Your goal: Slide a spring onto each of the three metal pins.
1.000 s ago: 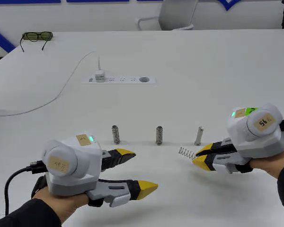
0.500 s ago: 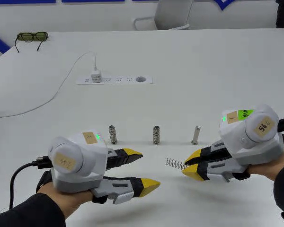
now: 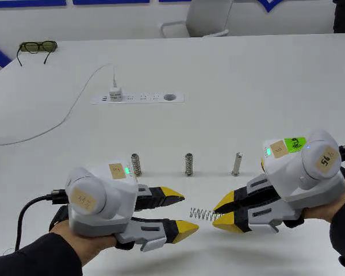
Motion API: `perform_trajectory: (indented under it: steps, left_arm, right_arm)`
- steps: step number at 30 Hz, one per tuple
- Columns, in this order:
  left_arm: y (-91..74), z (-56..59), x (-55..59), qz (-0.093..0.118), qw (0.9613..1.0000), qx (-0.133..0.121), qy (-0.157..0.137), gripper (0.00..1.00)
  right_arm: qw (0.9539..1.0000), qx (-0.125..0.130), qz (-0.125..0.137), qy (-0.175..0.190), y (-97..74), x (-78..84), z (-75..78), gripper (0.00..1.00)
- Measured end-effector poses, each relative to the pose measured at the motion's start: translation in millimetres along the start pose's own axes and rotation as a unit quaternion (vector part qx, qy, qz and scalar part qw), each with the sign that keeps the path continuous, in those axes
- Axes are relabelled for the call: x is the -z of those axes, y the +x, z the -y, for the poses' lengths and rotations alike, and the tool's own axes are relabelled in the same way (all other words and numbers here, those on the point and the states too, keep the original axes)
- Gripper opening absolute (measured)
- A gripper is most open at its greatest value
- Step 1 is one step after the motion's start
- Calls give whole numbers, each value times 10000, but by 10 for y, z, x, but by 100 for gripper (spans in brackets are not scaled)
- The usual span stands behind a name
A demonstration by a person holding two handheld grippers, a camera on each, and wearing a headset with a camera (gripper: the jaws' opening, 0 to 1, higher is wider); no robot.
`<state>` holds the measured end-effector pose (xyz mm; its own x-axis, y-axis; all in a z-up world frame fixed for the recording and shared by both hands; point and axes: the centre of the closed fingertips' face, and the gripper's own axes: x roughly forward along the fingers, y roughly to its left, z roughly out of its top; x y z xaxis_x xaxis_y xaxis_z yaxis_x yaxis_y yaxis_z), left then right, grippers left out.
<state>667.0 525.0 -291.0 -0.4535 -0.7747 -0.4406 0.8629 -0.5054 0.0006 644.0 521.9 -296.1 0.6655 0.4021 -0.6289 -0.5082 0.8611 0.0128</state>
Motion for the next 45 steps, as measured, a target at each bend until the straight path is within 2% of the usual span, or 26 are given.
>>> perform_trajectory:
  steps: [9, 13, 20, 34, 45]
  left_arm:
    - [39, 149, 52, -158, 9993, 298, 179, 23]
    - [52, 216, 55, -202, 9985, 435, 262, 15]
    - [53, 244, 68, -261, 9981, 460, 330, 13]
    - [48, 225, 90, -313, 9983, 415, 280, 11]
    - [93, 244, 85, -304, 9982, 465, 235, 11]
  right_arm:
    - [9994, -301, -21, -149, 19, -9, -139, 12]
    - [9992, -358, -58, -181, 22, 6, -165, 12]
    - [9990, -398, -43, -186, 5, -9, -186, 12]
    - [9982, -308, 507, 2, -75, -298, -159, 11]
    - [9972, -192, 722, -61, -39, -467, -138, 11]
